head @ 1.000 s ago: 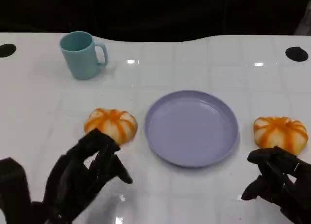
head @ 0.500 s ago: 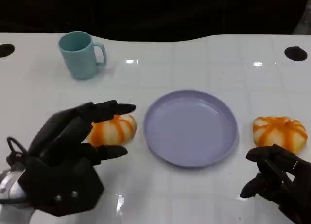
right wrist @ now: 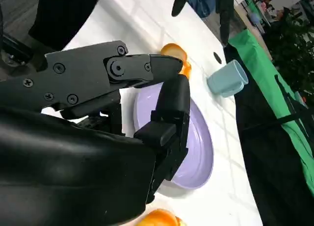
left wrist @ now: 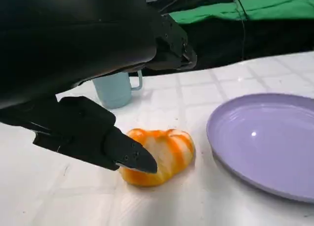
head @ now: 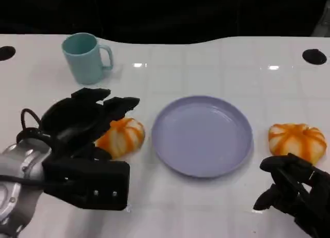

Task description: Grasp the bread from the table and place it into the plate.

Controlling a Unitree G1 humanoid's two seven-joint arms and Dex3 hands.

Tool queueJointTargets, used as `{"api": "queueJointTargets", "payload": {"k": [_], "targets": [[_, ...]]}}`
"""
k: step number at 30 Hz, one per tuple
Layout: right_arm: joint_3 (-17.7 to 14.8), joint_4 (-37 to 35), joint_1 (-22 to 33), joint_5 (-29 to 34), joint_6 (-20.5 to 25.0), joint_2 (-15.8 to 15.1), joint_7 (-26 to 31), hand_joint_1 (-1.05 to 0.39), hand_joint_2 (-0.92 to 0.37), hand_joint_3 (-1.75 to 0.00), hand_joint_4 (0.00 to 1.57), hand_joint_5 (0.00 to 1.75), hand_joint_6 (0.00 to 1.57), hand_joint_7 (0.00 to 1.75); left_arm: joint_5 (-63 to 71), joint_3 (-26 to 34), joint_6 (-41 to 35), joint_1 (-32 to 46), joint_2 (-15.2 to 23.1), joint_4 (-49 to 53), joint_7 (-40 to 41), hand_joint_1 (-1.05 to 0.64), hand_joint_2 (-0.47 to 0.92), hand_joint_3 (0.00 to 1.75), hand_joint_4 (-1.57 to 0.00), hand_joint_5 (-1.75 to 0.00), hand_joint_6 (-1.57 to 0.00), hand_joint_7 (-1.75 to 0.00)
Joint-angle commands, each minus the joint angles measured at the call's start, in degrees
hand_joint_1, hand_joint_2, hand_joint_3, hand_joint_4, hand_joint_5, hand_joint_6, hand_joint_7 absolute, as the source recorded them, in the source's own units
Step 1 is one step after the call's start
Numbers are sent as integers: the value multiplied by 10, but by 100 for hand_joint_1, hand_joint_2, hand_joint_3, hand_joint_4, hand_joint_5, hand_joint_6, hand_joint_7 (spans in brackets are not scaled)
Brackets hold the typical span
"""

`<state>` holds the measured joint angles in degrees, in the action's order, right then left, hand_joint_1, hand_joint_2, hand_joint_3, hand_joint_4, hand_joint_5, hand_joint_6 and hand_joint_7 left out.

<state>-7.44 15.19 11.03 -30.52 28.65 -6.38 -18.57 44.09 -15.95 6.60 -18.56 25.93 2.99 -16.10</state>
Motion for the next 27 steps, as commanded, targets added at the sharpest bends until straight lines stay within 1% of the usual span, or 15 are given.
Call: {"api": "queueJointTargets", "payload": {"k": [1,7,9,12,13,15,18,21,24,27], "targets": [[-1,6,2,4,-7,-7,-1,-46,-92,-29,59,147,55,115,17,-27,-40,-45,-15,60,-10,-11,75,0,-1,-14,-19,-1],[-1,6,3,5,-7,-8,0,-46,-92,-30,59,148,55,114,18,-44,-62,-59,-17,74,-11,-13,75,0,-1,-12,-18,0],[-6,7,4,-4,-1,-8,-1,-45,-92,-29,58,147,55,114,33,-70,-78,-101,-49,162,8,-15,78,1,-3,-12,-18,0],[-9,9,5,-7,4,-8,1,-45,-92,-28,58,147,55,114,40,-90,-84,-136,-72,238,35,-16,80,2,-4,-12,-18,0],[-8,11,5,-7,6,-8,3,-45,-92,-27,59,147,55,114,40,-95,-83,-146,-79,262,47,-25,78,1,-6,-12,-19,-1],[-8,12,6,-6,5,-10,0,-45,-92,-27,59,146,54,114,43,-109,-84,-170,-95,319,69,-32,78,1,-8,-12,-21,-1],[-8,12,6,-6,6,-10,0,-45,-92,-27,59,146,54,114,39,-122,-80,-193,-110,378,96,-36,77,1,-10,-12,-22,-1],[-7,15,7,-4,8,-10,3,-46,-92,-26,60,146,54,115,37,-135,-71,-217,-126,443,121,-34,78,1,-15,-12,-25,-2],[-5,19,9,-1,7,-11,2,-45,-92,-27,60,145,54,116,33,-146,-68,-243,-138,500,126,-38,78,0,-18,-11,-27,-2],[-6,22,10,-1,9,-10,4,-45,-92,-28,60,146,53,117,28,-153,-66,-258,-147,536,129,-40,78,0,-19,-10,-28,-1]]}}
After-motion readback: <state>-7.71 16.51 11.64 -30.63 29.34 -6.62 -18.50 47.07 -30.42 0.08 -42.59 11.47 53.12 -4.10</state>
